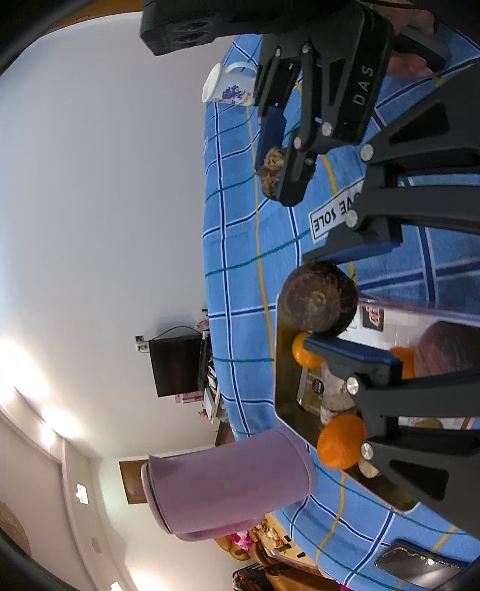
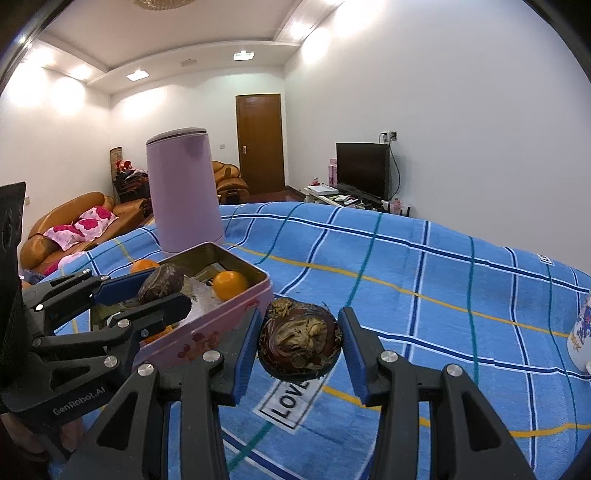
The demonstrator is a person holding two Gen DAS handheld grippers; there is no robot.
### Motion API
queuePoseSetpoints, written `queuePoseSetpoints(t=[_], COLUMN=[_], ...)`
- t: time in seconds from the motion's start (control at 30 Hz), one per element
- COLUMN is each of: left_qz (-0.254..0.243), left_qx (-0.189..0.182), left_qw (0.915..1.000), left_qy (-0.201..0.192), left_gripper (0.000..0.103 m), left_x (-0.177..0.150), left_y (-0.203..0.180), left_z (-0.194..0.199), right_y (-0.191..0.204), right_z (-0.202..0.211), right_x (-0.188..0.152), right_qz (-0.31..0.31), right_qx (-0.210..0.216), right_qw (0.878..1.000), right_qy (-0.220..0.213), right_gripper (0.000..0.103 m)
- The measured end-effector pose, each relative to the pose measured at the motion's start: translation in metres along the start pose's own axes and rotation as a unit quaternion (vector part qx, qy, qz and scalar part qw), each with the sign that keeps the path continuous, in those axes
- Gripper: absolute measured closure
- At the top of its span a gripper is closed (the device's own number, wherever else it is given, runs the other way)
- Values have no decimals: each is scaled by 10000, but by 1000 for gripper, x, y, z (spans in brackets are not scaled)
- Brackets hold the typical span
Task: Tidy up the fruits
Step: 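Lower both brown roots into the pink tin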
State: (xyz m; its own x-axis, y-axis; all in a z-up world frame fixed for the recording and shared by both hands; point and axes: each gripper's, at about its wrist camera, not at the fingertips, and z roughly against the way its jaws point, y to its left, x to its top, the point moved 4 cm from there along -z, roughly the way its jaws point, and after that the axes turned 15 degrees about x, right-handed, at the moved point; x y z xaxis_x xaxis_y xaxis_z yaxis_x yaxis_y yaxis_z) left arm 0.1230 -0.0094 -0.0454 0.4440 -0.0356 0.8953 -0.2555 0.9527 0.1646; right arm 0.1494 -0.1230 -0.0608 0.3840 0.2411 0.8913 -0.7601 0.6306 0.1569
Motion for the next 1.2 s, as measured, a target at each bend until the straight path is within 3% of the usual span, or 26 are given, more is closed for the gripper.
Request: queuePoseSetpoints(t=[1.2], left_qz=[291], left_qx=[468], left_qw=[9984], left_qy=[140], left_gripper=[63], left_x=[-11], left_y=[65], left_z=[-7], right_y=[44], right_z=[-41], right_x=[9], right_qz=[266], right_qx=[321], right_qw=[9989], right_qy=[210], right_gripper=[58])
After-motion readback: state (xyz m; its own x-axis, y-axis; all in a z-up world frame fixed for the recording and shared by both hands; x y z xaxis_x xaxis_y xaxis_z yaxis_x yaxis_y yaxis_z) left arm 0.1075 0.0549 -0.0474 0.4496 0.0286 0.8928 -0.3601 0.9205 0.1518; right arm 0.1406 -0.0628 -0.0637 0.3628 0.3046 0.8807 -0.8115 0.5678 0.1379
